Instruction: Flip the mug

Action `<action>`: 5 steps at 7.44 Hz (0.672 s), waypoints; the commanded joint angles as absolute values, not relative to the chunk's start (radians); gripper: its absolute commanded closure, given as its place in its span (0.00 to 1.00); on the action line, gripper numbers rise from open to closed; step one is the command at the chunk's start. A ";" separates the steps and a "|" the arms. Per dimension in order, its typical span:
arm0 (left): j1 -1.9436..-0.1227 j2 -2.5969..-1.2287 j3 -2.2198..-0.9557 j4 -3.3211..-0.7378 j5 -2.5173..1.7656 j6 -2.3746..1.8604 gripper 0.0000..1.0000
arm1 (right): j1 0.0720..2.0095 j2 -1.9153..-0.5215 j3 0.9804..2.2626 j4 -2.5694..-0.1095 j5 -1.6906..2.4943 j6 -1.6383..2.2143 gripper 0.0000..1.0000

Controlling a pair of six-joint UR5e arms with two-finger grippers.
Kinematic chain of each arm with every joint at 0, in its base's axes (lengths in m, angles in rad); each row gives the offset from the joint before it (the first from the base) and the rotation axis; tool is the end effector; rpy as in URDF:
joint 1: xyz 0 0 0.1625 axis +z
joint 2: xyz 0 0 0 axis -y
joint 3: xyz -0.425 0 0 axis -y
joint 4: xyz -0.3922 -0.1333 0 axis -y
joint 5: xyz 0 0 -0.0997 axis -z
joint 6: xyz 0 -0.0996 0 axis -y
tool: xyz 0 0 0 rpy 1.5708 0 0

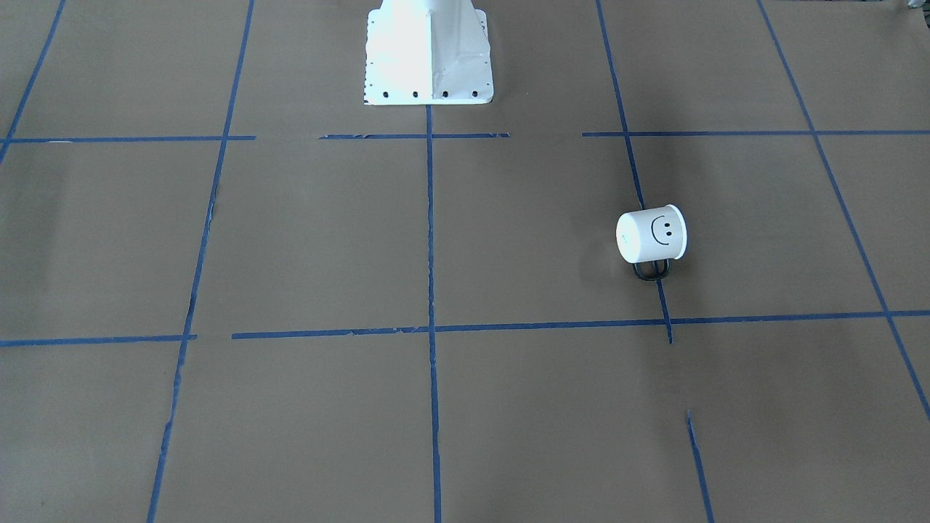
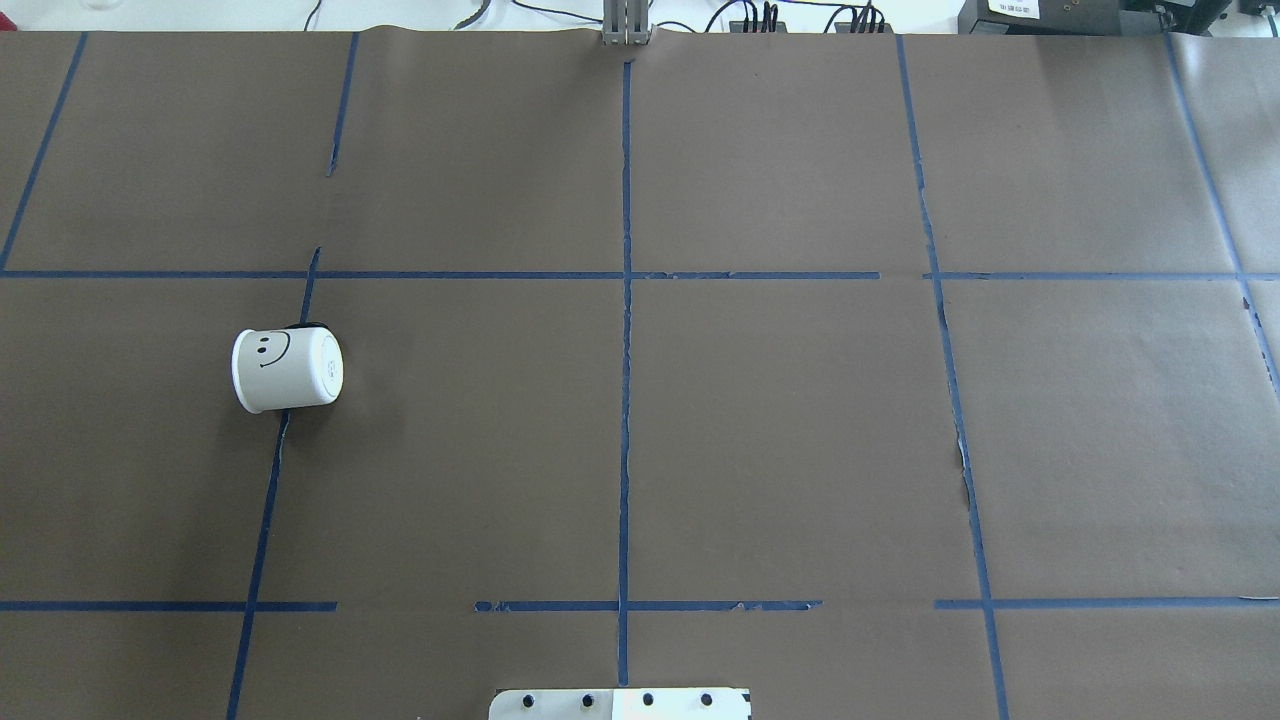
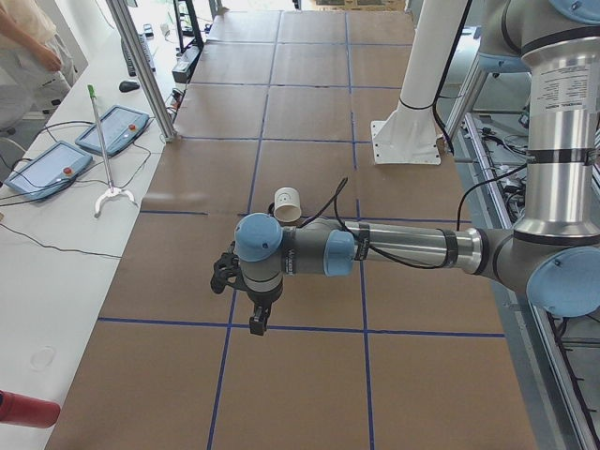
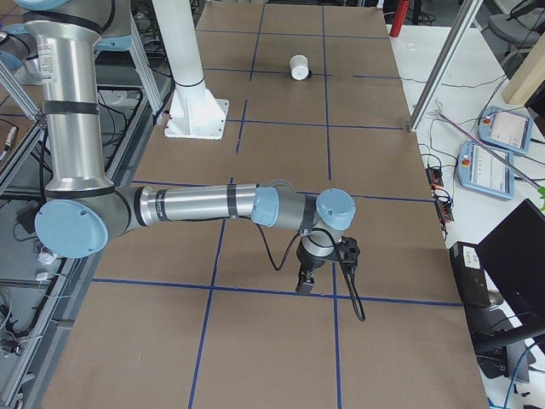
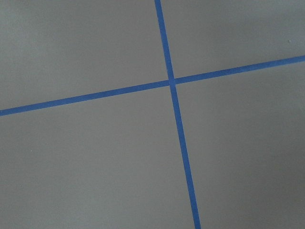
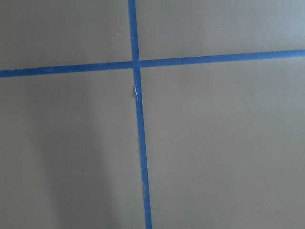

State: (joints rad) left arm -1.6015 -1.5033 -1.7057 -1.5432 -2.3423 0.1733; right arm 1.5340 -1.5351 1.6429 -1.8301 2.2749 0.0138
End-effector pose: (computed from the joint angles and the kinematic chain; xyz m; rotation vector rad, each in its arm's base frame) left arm -0.0781 -0.4629 0.6275 0.1163 0.7643 0.1508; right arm 0.0507 -0.4944 0.6351 -0.1629 -0.6988 0.0313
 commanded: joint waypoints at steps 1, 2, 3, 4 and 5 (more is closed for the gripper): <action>-1.601 -1.505 -1.706 -1.545 -2.342 0.175 0.00 | 1.534 -1.534 1.643 -1.830 2.275 0.014 0.00; -1.598 -1.515 -1.692 -1.545 -2.342 0.173 0.00 | 1.534 -1.534 1.643 -1.830 2.275 0.014 0.00; -1.597 -1.526 -1.707 -1.545 -2.345 0.172 0.00 | 1.534 -1.534 1.643 -1.830 2.275 0.014 0.00; -1.592 -1.541 -1.736 -1.539 -2.345 0.151 0.00 | 1.534 -1.535 1.643 -1.830 2.275 0.014 0.00; -1.585 -1.545 -1.736 -1.539 -2.344 0.021 0.00 | 1.534 -1.534 1.643 -1.830 2.275 0.014 0.00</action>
